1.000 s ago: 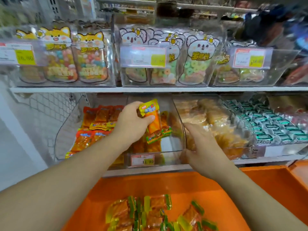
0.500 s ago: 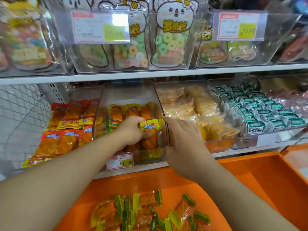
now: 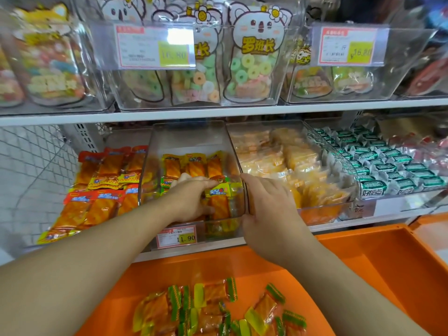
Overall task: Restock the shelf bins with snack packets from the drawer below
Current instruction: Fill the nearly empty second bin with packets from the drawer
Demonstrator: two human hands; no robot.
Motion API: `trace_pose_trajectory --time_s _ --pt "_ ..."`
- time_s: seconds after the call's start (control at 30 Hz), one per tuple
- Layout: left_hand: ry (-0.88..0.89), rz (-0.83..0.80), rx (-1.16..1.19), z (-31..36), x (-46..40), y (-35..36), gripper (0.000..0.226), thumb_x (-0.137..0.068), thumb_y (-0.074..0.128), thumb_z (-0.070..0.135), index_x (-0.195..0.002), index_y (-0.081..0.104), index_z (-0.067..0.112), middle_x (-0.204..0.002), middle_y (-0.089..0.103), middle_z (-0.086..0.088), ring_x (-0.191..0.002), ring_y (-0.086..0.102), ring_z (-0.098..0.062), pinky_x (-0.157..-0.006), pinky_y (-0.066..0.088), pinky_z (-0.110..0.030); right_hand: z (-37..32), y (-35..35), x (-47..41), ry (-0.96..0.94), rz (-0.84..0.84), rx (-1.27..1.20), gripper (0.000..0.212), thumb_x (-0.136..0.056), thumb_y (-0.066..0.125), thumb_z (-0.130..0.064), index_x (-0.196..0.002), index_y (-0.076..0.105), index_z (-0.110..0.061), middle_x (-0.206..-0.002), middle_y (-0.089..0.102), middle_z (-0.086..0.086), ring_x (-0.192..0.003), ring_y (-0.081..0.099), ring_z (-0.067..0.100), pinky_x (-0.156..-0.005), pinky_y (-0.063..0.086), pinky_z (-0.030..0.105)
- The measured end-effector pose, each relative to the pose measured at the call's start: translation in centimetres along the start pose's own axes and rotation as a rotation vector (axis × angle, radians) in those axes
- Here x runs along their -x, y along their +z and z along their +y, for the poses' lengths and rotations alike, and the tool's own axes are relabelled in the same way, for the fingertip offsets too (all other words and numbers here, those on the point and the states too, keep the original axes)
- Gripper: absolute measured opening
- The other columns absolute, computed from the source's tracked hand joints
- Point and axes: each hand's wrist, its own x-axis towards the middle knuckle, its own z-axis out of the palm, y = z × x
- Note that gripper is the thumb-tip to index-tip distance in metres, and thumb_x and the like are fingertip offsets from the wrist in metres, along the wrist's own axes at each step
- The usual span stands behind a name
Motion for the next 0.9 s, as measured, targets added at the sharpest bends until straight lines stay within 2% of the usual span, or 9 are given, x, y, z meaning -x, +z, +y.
trace_pose_trajectory --time_s 0.07,0.2,0.3,0.4,0.5,0.67,0.77,0.83,0.9 --pt "0.074 0.069 -0.093 0.3 -0.1 0.3 0.081 -0.088 0.075 0.053 -0.157 0.034 0.045 -0.159 0.038 0.016 -0.138 0.029 -0.022 -0.107 0.03 -0.041 0.0 0.1 -0.1 0.004 0.001 0.008 0.082 -0.082 0.059 -0.015 -0.157 0.028 -0.03 -0.153 0.044 -0.01 -0.145 0.03 0.019 -0.124 0.024 0.043" --pt "0.034 0.109 -0.076 -0.1 -0.1 0.2 0.084 -0.085 0.077 0.053 -0.157 0.035 0.04 -0.154 0.043 0.011 -0.135 0.036 -0.024 -0.109 0.035 -0.043 -0.2 0.0 0.0 0.007 0.004 0.027 0.083 -0.084 0.06 -0.015 -0.159 0.026 -0.027 -0.156 0.041 -0.009 -0.146 0.028 0.019 -0.123 0.022 0.041" --pt "0.014 0.11 -0.033 -0.7 0.5 -0.6 0.078 -0.087 0.081 0.032 -0.154 0.043 0.029 -0.152 0.045 0.004 -0.14 0.041 -0.024 -0.113 0.042 -0.04 -0.3 0.0 0.2 0.01 0.004 0.029 0.084 -0.084 0.06 -0.013 -0.159 0.025 -0.028 -0.158 0.038 -0.009 -0.148 0.026 0.018 -0.123 0.02 0.04" --pt "-0.032 0.053 -0.125 -1.4 0.9 -0.5 0.059 -0.087 0.077 0.016 -0.142 0.058 0.022 -0.142 0.058 -0.003 -0.13 0.055 -0.026 -0.105 0.052 -0.039 -0.4 0.0 0.2 0.008 -0.003 0.041 0.085 -0.083 0.06 -0.013 -0.159 0.025 -0.027 -0.159 0.038 -0.009 -0.148 0.026 0.018 -0.123 0.02 0.039" --pt "-0.083 0.045 -0.214 -1.6 1.0 -0.4 0.034 -0.085 0.076 0.02 -0.118 0.07 0.021 -0.118 0.07 -0.006 -0.108 0.067 -0.028 -0.088 0.061 -0.044 -0.4 0.0 0.2 0.01 0.0 0.052 0.086 -0.081 0.061 -0.012 -0.159 0.027 -0.026 -0.155 0.042 -0.008 -0.146 0.03 0.021 -0.121 0.023 0.04" --pt "-0.11 0.034 -0.265 -0.4 1.4 -1.0 0.021 -0.088 0.068 0.019 -0.109 0.066 0.019 -0.113 0.066 -0.006 -0.101 0.065 -0.029 -0.082 0.06 -0.042 -0.5 -0.1 0.4 0.006 -0.005 0.061 0.086 -0.083 0.062 -0.012 -0.159 0.025 -0.025 -0.153 0.045 -0.008 -0.144 0.032 0.021 -0.119 0.025 0.04" --pt "-0.02 0.08 -0.146 -0.1 1.3 -1.2 0.036 -0.088 0.076 0.026 -0.123 0.069 0.024 -0.127 0.064 0.0 -0.114 0.061 -0.024 -0.092 0.057 -0.038 -0.5 -0.2 0.3 0.003 -0.005 0.061 0.085 -0.083 0.061 -0.014 -0.159 0.024 -0.026 -0.154 0.044 -0.008 -0.144 0.031 0.02 -0.12 0.024 0.039" --pt "0.036 0.077 -0.107 0.1 1.4 -1.3 0.044 -0.086 0.08 0.04 -0.127 0.07 0.027 -0.127 0.065 0.002 -0.115 0.061 -0.021 -0.09 0.054 -0.032 -0.5 -0.3 0.3 0.005 -0.009 0.051 0.086 -0.083 0.062 -0.013 -0.16 0.024 -0.026 -0.154 0.043 -0.008 -0.145 0.03 0.02 -0.121 0.022 0.039" --pt "0.052 0.035 -0.121 0.1 1.1 -1.0 0.047 -0.085 0.082 0.044 -0.127 0.071 0.026 -0.126 0.069 0.002 -0.114 0.064 -0.021 -0.09 0.054 -0.031 -0.5 -0.3 0.3 0.008 -0.014 0.048 0.086 -0.084 0.062 -0.013 -0.16 0.023 -0.025 -0.155 0.042 -0.008 -0.146 0.029 0.02 -0.121 0.021 0.039"
